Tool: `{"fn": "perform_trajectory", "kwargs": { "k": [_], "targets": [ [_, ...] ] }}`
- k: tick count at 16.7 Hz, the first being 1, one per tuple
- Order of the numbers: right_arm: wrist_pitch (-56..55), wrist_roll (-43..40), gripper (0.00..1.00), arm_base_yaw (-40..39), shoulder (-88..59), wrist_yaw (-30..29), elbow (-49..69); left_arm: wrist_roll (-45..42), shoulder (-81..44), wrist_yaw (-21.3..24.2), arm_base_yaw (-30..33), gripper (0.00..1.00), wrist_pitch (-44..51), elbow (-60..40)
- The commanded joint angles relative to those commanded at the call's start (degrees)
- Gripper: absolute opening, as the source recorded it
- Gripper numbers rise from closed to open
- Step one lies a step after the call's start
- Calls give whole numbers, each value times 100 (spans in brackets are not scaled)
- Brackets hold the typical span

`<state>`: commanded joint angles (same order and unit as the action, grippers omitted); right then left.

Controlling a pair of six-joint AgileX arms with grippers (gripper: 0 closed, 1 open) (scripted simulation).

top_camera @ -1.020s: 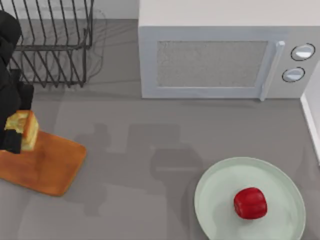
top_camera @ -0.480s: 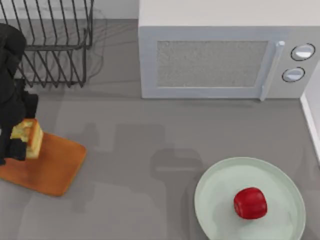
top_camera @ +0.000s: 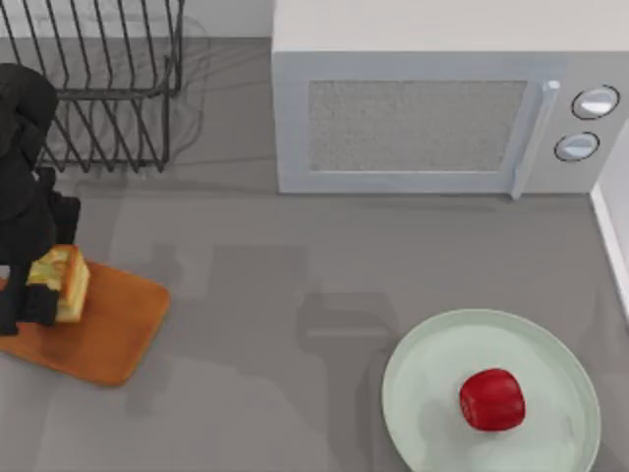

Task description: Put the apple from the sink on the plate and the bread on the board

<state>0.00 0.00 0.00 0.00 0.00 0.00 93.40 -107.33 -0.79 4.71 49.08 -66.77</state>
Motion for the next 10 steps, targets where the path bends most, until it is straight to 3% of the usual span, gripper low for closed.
{"fn": "perform_trajectory", "kwargs": {
  "k": [1,10],
  "targets": [
    [0,0,100,0,0,0,0,0,0,0,0,0,0,0],
    [0,0,100,0,0,0,0,0,0,0,0,68,0,0]
  ]
}}
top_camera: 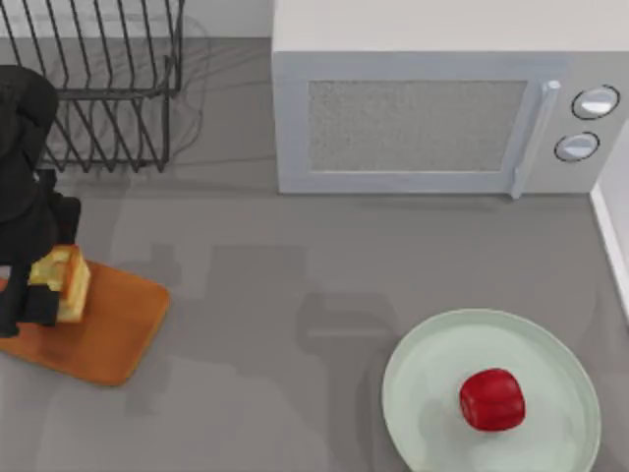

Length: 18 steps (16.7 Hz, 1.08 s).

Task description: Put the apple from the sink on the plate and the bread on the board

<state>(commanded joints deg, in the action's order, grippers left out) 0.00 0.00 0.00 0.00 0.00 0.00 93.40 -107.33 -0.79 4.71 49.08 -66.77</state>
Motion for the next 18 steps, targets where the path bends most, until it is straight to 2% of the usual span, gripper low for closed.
{"fn": "perform_trajectory", "kwargs": {
  "k": [4,5,14,18],
  "targets": [
    [0,0,100,0,0,0,0,0,0,0,0,98,0,0],
    [0,0,100,0,0,0,0,0,0,0,0,100,0,0],
    [0,0,100,0,0,0,0,-1,6,0,-4,100,0,-2],
    [0,0,100,0,0,0,0,-513,554,-2,-36,100,-356,261]
  ]
}}
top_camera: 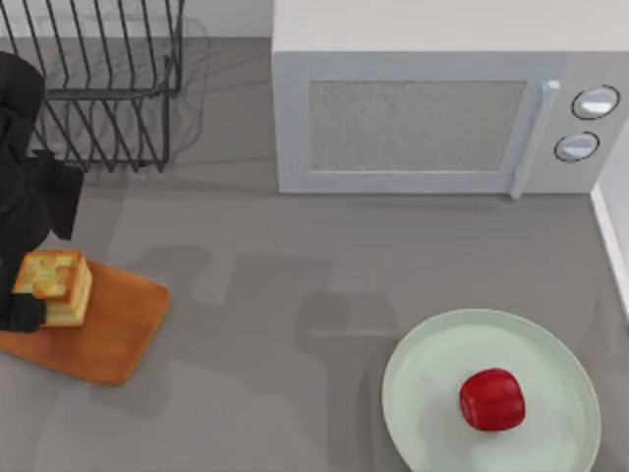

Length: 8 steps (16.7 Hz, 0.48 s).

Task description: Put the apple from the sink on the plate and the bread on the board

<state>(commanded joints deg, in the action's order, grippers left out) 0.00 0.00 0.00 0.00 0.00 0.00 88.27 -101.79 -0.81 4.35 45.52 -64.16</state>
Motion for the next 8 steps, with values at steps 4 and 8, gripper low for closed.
{"fn": "perform_trajectory", "kwargs": {
  "k": [4,8],
  "targets": [
    [0,0,100,0,0,0,0,-1214,1401,9,-55,100,-714,844],
    [0,0,100,0,0,0,0,-3016,3610,32,-137,100,-1514,2212]
  ]
}}
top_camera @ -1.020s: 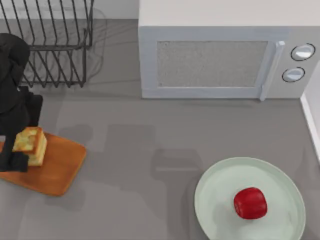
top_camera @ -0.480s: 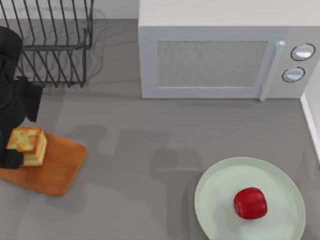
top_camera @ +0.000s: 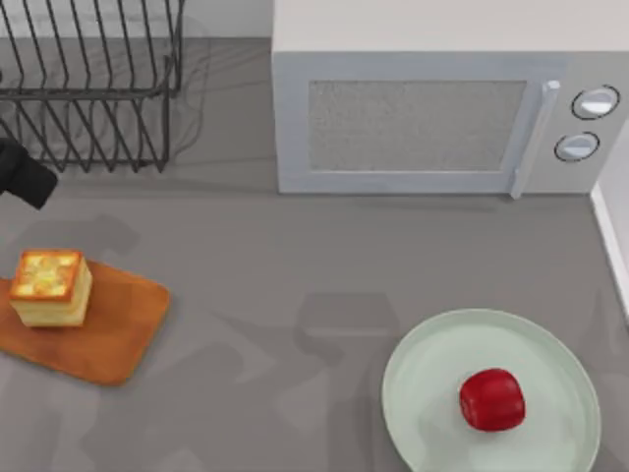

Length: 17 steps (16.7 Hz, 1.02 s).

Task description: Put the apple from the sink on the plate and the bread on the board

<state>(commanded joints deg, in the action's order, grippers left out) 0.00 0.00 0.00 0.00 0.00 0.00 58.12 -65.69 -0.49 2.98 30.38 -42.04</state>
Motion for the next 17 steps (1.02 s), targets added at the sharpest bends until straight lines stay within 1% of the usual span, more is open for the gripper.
{"fn": "perform_trajectory", "kwargs": {
  "k": [6,10,13,15,17],
  "targets": [
    [0,0,100,0,0,0,0,-3159,3723,33,-149,100,-1336,2346],
    [0,0,100,0,0,0,0,-4856,5567,42,-239,100,-2297,3530],
    [0,0,100,0,0,0,0,-5593,6339,47,-284,100,-2848,4053],
    [0,0,100,0,0,0,0,-5795,6552,49,-297,100,-3023,4193],
    [0,0,100,0,0,0,0,-5812,6569,49,-298,100,-3038,4204]
  ]
}}
